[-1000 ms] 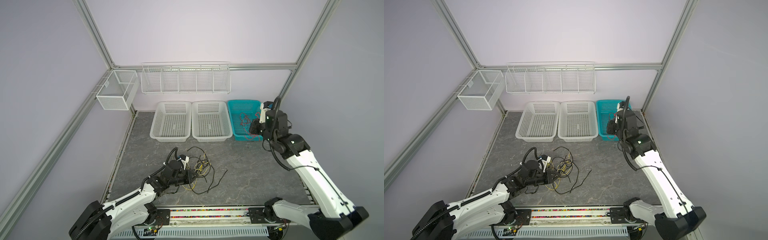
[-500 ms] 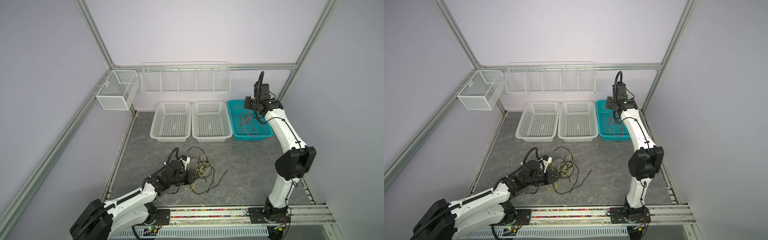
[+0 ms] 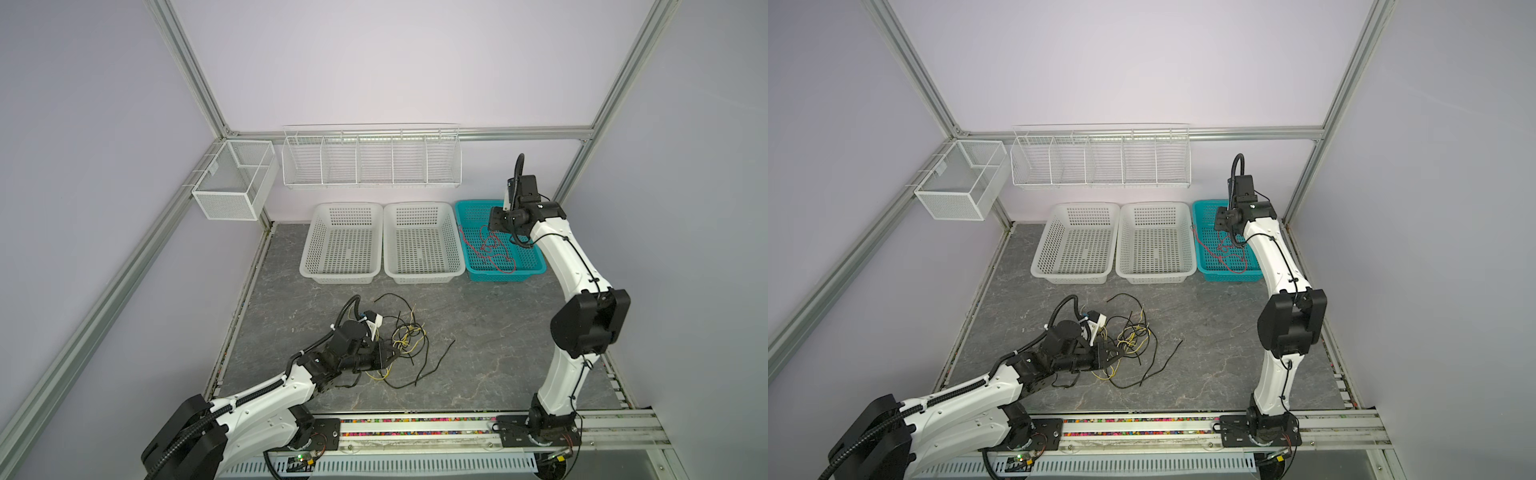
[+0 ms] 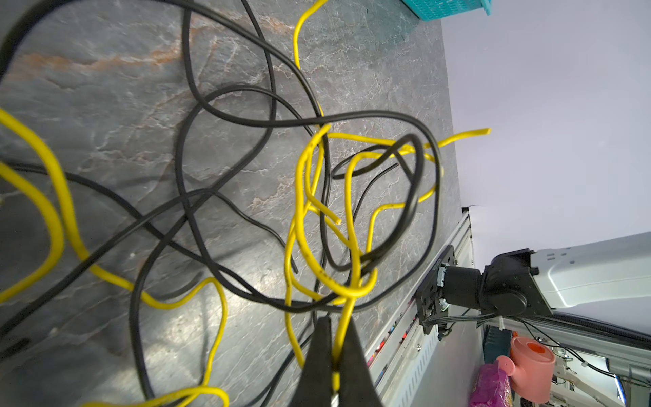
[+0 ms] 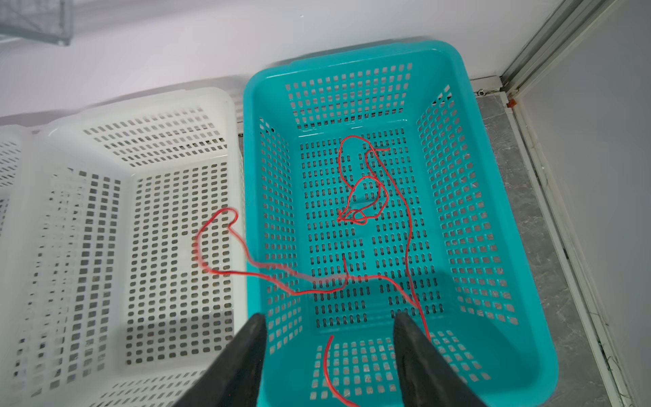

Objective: Untangle the cables

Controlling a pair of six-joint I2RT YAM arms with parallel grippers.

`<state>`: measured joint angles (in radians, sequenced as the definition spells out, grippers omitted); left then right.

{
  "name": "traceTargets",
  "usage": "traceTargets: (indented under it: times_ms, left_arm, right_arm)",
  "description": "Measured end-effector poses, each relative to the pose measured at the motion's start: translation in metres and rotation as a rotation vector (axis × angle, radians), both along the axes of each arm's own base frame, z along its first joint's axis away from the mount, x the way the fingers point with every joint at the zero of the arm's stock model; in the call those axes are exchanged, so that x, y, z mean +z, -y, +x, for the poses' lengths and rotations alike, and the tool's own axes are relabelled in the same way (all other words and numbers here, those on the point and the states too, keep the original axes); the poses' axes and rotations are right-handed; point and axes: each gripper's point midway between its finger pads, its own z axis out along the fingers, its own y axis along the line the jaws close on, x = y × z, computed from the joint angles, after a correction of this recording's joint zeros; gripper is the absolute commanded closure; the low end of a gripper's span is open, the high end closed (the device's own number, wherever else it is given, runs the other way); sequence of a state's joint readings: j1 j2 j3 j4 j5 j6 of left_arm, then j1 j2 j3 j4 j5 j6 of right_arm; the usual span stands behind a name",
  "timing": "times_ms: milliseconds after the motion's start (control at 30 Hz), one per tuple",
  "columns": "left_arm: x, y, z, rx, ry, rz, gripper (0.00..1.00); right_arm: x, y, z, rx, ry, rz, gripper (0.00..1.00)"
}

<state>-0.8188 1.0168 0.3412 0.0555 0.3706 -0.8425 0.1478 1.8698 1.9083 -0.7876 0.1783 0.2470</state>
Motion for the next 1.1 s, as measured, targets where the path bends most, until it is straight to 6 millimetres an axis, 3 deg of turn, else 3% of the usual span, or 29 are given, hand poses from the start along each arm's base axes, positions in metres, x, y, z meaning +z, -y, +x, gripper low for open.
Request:
traceTargets:
  times_ms: [133, 300, 567, 767, 933, 1100]
  left_arm:
    - [0.002, 0.002, 0.0, -0.006, 0.008, -0.004, 1.0]
    - [0.003, 0.006, 0.001, -0.015, 0.014, -0.001, 1.0]
    - [0.006, 0.01, 0.0, -0.028, 0.025, -0.002, 1.0]
    - [0.006, 0.01, 0.0, -0.033, 0.029, 0.002, 1.0]
    - [0.005, 0.009, 0.0, -0.037, 0.033, 0.019, 1.0]
    - [0.001, 0.008, 0.0, -0.043, 0.031, 0.036, 1.0]
  right_arm:
    - [-0.005, -0.001, -0.039, 0.008, -0.003, 0.009, 0.37]
    - [-0.032, -0.014, -0.075, 0.061, -0.044, 0.025, 0.36]
    - [-0.072, -0.021, -0.072, 0.099, -0.116, 0.02, 0.38]
    - [-0.094, -0.02, -0.063, 0.11, -0.151, -0.017, 0.5]
    - [-0.114, -0.017, -0.059, 0.116, -0.195, -0.051, 0.5]
    - [-0.119, -0.01, -0.058, 0.093, -0.202, -0.087, 0.49]
